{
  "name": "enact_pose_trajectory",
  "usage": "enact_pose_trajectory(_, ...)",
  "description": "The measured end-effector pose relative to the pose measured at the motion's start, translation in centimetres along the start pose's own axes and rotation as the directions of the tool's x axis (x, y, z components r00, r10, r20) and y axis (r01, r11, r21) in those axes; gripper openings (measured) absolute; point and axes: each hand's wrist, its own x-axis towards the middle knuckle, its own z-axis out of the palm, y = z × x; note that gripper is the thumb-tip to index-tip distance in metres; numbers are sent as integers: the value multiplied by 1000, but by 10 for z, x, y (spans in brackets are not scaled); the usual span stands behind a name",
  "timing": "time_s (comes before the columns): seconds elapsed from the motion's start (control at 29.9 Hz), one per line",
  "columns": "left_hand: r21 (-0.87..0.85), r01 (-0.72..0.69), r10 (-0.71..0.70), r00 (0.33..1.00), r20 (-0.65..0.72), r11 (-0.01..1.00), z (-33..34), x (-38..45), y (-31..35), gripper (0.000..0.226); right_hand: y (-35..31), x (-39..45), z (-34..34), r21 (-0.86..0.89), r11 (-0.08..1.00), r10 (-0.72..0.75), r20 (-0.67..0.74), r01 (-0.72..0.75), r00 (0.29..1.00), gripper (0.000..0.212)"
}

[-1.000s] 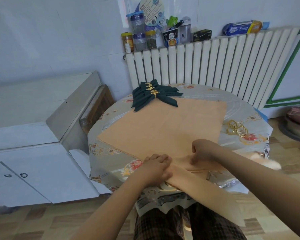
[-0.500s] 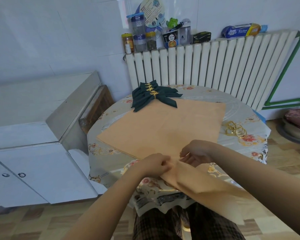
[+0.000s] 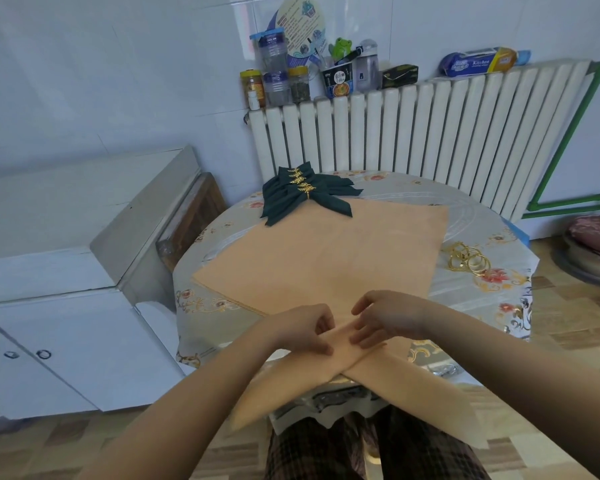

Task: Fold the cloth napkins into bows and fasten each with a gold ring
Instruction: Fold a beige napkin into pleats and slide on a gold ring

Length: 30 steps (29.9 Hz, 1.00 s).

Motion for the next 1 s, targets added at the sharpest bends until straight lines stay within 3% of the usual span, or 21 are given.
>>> enact_pose_trajectory(0.07, 82, -37, 41, 998, -53, 996, 3, -2, -6, 43, 7, 2, 4, -277, 957, -111, -63, 89, 992, 34)
enact_pose_trajectory(0.17, 117, -72, 89, 984, -152, 991, 12, -6, -6, 50, 23, 6, 9, -688, 695, -365, -85, 211, 927, 34)
enact_pose_trajectory(0.23, 197, -79, 120, 972, -204, 977, 22, -8, -3, 49, 37, 5, 16, -801, 532, -495, -31, 275, 868, 39)
enact_pose_trajectory(0.3, 327, -91, 184, 946, -266, 941, 34, -11, -4, 42, 52, 3, 25, -899, 340, -569, 36, 275, 821, 62)
enact_pose_trajectory(0.37, 394, -101, 226, 931, -287, 914, 44, -13, -8, 51, 65, 4, 27, -939, 250, -583, 48, 236, 811, 84)
enact_pose_trajectory(0.4, 390, -117, 236, 933, -273, 913, 48, -14, -9, 63, 69, 5, 26, -940, 246, -606, 42, 237, 795, 82)
enact_pose_trajectory(0.53, 380, -157, 235, 957, -168, 911, 56, -16, -16, 91, 76, 21, 19, -963, 115, -808, 53, 245, 587, 43)
enact_pose_trajectory(0.67, 492, -125, 255, 945, -206, 862, 49, -8, -26, 84, 70, 30, 5, -955, 27, -859, 130, 297, 496, 36)
enact_pose_trajectory(0.84, 483, -148, 280, 936, -214, 863, 37, 6, -26, 63, 65, 41, -10, -932, 28, -895, 138, 361, 424, 35)
enact_pose_trajectory(1.0, 531, -105, 263, 936, -232, 841, 37, 15, -30, 77, 70, 50, -12, -930, -37, -942, 155, 365, 299, 28)
